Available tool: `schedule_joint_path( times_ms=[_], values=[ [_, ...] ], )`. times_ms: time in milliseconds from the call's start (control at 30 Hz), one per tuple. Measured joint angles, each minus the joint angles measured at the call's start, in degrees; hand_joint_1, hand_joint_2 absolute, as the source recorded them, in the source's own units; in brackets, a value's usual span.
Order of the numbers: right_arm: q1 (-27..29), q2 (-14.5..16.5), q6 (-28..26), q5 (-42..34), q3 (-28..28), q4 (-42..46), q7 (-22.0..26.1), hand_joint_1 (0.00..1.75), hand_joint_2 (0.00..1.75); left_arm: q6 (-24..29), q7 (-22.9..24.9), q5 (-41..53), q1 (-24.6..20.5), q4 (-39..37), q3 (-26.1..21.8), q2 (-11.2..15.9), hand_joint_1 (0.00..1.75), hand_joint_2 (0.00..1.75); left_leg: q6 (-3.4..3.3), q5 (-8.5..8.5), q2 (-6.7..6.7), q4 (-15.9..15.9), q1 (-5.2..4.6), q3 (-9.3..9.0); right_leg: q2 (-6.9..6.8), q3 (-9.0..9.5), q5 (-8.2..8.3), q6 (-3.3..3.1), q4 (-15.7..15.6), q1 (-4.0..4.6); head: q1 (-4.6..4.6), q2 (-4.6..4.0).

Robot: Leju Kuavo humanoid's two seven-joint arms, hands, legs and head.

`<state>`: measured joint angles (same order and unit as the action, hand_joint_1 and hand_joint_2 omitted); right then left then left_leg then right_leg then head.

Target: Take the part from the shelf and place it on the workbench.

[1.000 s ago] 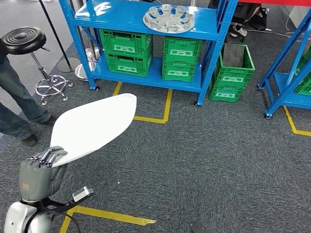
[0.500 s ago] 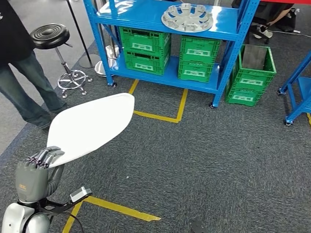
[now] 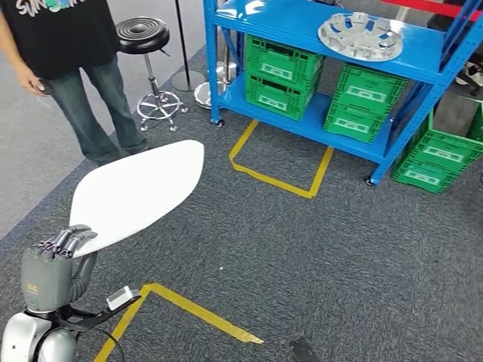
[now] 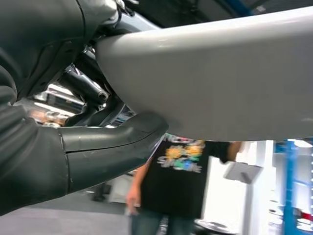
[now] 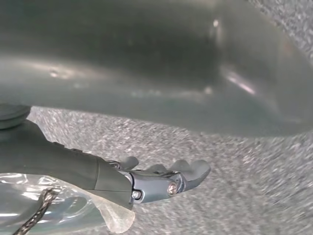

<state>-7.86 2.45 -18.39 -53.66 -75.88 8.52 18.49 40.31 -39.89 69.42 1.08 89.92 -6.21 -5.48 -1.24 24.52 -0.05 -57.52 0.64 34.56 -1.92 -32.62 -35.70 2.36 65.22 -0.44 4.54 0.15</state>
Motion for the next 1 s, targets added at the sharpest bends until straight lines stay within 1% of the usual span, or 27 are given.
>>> schedule_joint_path(
  times_ms=[33, 67, 100, 133, 167, 200, 233, 267, 300, 367, 400, 433, 500, 533, 567, 600, 633, 667, 700, 733, 767, 800, 833, 900, 933, 967, 1000],
  values=[
    [0.09, 0.00, -0.09, 0.07, -0.14, 0.00, -0.04, 0.00, 0.00, -0.01, 0.00, 0.00, -0.02, -0.01, -0.02, -0.09, 1.75, 1.75, -0.16, -0.07, -0.70, -0.01, -0.07, 0.13, 1.01, -2.17, -1.57, -0.06, 4.20, -0.02, 0.03, 0.00],
    [0.20, 0.00, -0.19, 0.11, -0.29, 0.00, -0.10, 0.00, 0.00, -0.01, 0.00, 0.00, -0.02, -0.01, -0.03, -0.15, 1.75, 1.75, -0.23, -0.12, -1.50, -0.02, -0.16, 0.21, 1.54, -3.92, -2.22, -0.16, 7.26, -0.01, 0.03, 0.00],
    [0.30, 0.00, -0.28, 0.14, -0.44, 0.00, -0.18, 0.00, 0.00, -0.01, 0.00, 0.00, 0.00, -0.02, -0.03, -0.18, 1.75, 1.75, -0.28, -0.17, -2.33, -0.03, -0.24, 0.26, 1.81, -4.82, -1.78, -0.33, 8.38, 0.00, 0.04, 0.00],
    [0.33, 0.00, -0.35, 0.15, -0.57, 0.00, -0.25, 0.00, 0.00, -0.01, 0.00, 0.00, 0.01, -0.02, -0.04, -0.19, 1.75, 1.75, -0.28, -0.21, -3.16, -0.04, -0.31, 0.26, 2.05, -4.53, -0.17, -0.56, 7.00, 0.01, 0.04, 0.00],
    [0.32, 0.00, -0.40, 0.16, -0.67, 0.00, -0.30, 0.00, 0.00, -0.01, 0.00, 0.00, 0.00, -0.02, -0.04, -0.20, 1.75, 1.75, -0.23, -0.27, -3.97, -0.05, -0.36, 0.24, 2.63, -3.27, 2.15, -0.86, 3.68, 0.02, 0.04, 0.00],
    [0.28, -0.02, -0.45, 0.18, -0.72, -0.01, -0.33, 0.00, 0.00, -0.01, 0.00, 0.00, -0.03, -0.02, -0.04, -0.22, 1.75, 1.75, -0.14, -0.34, -4.67, -0.06, -0.35, 0.26, 4.11, -1.62, 4.28, -1.23, -0.43, 0.01, 0.03, 0.00],
    [0.23, -0.04, -0.50, 0.20, -0.75, -0.02, -0.34, 0.00, 0.00, -0.01, 0.00, 0.00, -0.08, -0.02, -0.04, -0.25, 1.75, 1.75, 0.02, -0.39, -5.38, -0.16, -0.40, 0.37, 5.56, -0.06, 5.78, -1.52, -4.24, -0.06, 0.00, 0.00],
    [0.21, -0.07, -0.55, 0.23, -0.77, -0.03, -0.39, 0.00, 0.00, -0.01, 0.00, 0.00, -0.13, -0.02, -0.04, -0.30, 1.75, 1.75, 0.29, -0.51, -6.05, -0.21, -0.35, 0.57, 6.71, 1.07, 6.54, -1.71, -6.74, -0.07, 0.00, 0.00],
    [0.19, -0.10, -0.61, 0.29, -0.80, -0.04, -0.44, 0.00, 0.00, -0.01, 0.00, 0.00, -0.16, -0.02, -0.05, -0.33, 1.75, 1.75, 0.62, -0.66, -6.69, -0.24, -0.25, 0.81, 7.33, 1.65, 6.64, -1.81, -7.92, -0.03, -0.01, 0.00],
    [0.15, -0.09, -0.75, 0.49, -0.89, -0.03, -0.52, 0.00, 0.00, -0.01, 0.00, 0.02, -0.06, -0.02, -0.06, -0.36, 1.75, 1.75, 1.43, -1.09, -8.04, -0.12, -0.06, 1.23, 6.13, 2.06, 6.81, -1.99, -8.26, 0.01, -0.01, 0.00],
    [0.13, -0.09, -0.87, 0.58, -0.96, -0.03, -0.56, 0.00, 0.00, 0.00, 0.00, 0.03, 0.00, -0.02, -0.07, -0.34, 1.75, 1.75, 1.71, -0.92, -7.58, -0.41, -0.13, 1.47, 5.37, 2.19, 7.03, -2.21, -8.45, -0.06, -0.05, 0.00],
    [0.12, -0.10, -1.05, 0.66, -1.03, -0.03, -0.59, 0.00, 0.00, 0.01, -0.01, 0.08, -0.01, -0.02, -0.06, -0.33, 1.75, 1.75, 1.97, -0.13, -6.34, -1.54, -0.24, 2.03, 4.50, 2.30, 7.23, -2.49, -8.67, -0.15, -0.16, 0.00],
    [0.19, -0.13, -1.35, 0.73, -1.16, -0.04, -0.67, 0.00, 0.00, 0.02, -0.02, 0.16, -0.13, -0.03, -0.05, -0.33, 1.75, 1.75, 2.35, 3.36, -2.52, -7.33, -0.38, 4.52, 2.68, 2.43, 7.32, -2.92, -8.89, -0.05, -0.36, 0.00],
    [0.26, -0.13, -1.42, 0.74, -1.20, -0.04, -0.69, 0.00, 0.00, 0.01, -0.02, 0.19, -0.16, -0.05, -0.04, -0.33, 1.75, 1.75, 2.54, 5.36, -1.32, -11.32, -0.29, 6.23, 1.76, 2.41, 7.25, -3.07, -8.86, 0.09, -0.45, 0.00],
    [0.32, -0.13, -1.42, 0.74, -1.24, -0.04, -0.72, 0.00, 0.00, 0.01, -0.02, 0.20, -0.11, -0.08, -0.04, -0.33, 1.75, 1.75, 2.69, 6.71, -0.71, -14.62, -0.20, 7.59, 0.85, 2.39, 7.19, -3.12, -8.83, 0.20, -0.44, 0.00],
    [0.35, -0.12, -1.42, 0.75, -1.28, -0.04, -0.74, 0.00, 0.00, 0.00, -0.02, 0.20, -0.03, -0.10, -0.04, -0.33, 1.75, 1.75, 2.77, 7.10, -0.42, -16.33, -0.14, 8.17, -0.01, 2.37, 7.12, -3.14, -8.81, 0.27, -0.45, 0.00],
    [0.33, -0.11, -1.44, 0.75, -1.33, -0.04, -0.75, 0.00, 0.00, -0.01, -0.02, 0.20, 0.03, -0.13, -0.04, -0.33, 1.75, 1.75, 2.78, 6.46, -0.22, -15.85, -0.10, 7.66, -0.82, 2.38, 7.05, -3.13, -8.78, 0.32, -0.45, 0.00],
    [0.28, -0.11, -1.46, 0.75, -1.38, -0.04, -0.76, 0.00, 0.00, -0.01, -0.02, 0.20, 0.06, -0.14, -0.04, -0.33, 1.75, 1.75, 2.70, 4.92, 0.05, -13.12, -0.10, 6.00, -1.57, 2.46, 6.95, -3.09, -8.77, 0.36, -0.45, 0.00],
    [0.21, -0.11, -1.48, 0.75, -1.43, -0.04, -0.76, 0.00, 0.00, -0.01, -0.02, 0.20, 0.06, -0.15, -0.04, -0.33, 1.75, 1.75, 2.48, 3.13, 0.86, -8.98, -0.19, 3.62, -2.25, 2.61, 6.83, -3.02, -8.76, 0.41, -0.46, 0.00],
    [0.14, -0.11, -1.49, 0.75, -1.48, -0.04, -0.76, 0.00, 0.00, -0.01, -0.02, 0.22, 0.02, -0.15, -0.04, -0.33, 1.75, 1.75, 2.08, 1.98, 2.36, -5.03, -0.54, 1.36, -2.88, 2.73, 6.68, -2.88, -8.74, 0.55, -0.45, 0.00],
    [0.10, -0.11, -1.50, 0.75, -1.53, -0.04, -0.77, 0.00, 0.00, -0.01, -0.02, 0.28, -0.03, -0.15, -0.04, -0.34, 1.75, 1.75, 1.62, 1.24, 3.52, -2.04, -0.87, -0.24, -3.44, 2.83, 6.53, -2.69, -8.70, 0.68, -0.42, 0.00],
    [0.08, -0.10, -1.49, 0.75, -1.57, -0.04, -0.80, 0.00, 0.00, 0.00, -0.02, 0.36, -0.05, -0.15, -0.05, -0.34, 1.75, 1.75, 1.16, 1.11, 4.36, -0.45, -1.20, -1.03, -3.98, 2.91, 6.39, -2.46, -8.66, 0.79, -0.40, 0.00],
    [0.07, -0.07, -1.47, 0.75, -1.60, -0.04, -0.82, 0.00, 0.00, 0.00, -0.02, 0.45, -0.03, -0.15, -0.05, -0.33, 1.75, 1.75, 0.78, 1.33, 4.47, -0.14, -1.48, -1.07, -4.54, 2.96, 6.27, -2.23, -8.65, 0.87, -0.39, 0.00],
    [0.01, 0.01, -1.42, 0.75, -1.62, -0.02, -0.88, 0.00, 0.00, 0.01, -0.02, 0.61, 0.09, -0.15, -0.05, -0.31, 1.75, 1.75, 0.19, 1.05, 2.95, 0.22, -1.33, -0.99, -5.31, 3.07, 5.88, -1.71, -8.60, 0.77, -0.41, 0.00],
    [-0.04, 0.04, -1.40, 0.75, -1.62, -0.01, -0.89, 0.00, 0.00, 0.02, -0.02, 0.65, 0.10, -0.14, -0.04, -0.30, 1.75, 1.75, -0.11, 0.90, 2.29, 0.47, -1.17, -1.07, -4.46, 2.84, 5.25, -1.45, -7.98, 0.66, -0.37, 0.00],
    [-0.07, 0.04, -1.39, 0.75, -1.63, -0.01, -0.93, 0.00, 0.00, 0.03, -0.02, 0.71, 0.04, -0.14, 0.01, -0.34, 1.75, 1.75, -0.43, 0.71, 1.61, 0.71, -0.97, -1.13, -2.98, 2.06, 4.09, -1.20, -6.22, 0.52, -0.29, 0.00],
    [-0.05, 0.04, -1.39, 0.75, -1.64, 0.00, -0.98, 0.00, 0.00, 0.03, -0.02, 0.77, -0.04, -0.14, 0.08, -0.42, 1.75, 1.75, -0.66, 0.58, 0.95, 0.86, -0.81, -1.17, -1.09, 0.64, 2.46, -0.99, -3.26, 0.34, -0.15, 0.00]
  ],
)
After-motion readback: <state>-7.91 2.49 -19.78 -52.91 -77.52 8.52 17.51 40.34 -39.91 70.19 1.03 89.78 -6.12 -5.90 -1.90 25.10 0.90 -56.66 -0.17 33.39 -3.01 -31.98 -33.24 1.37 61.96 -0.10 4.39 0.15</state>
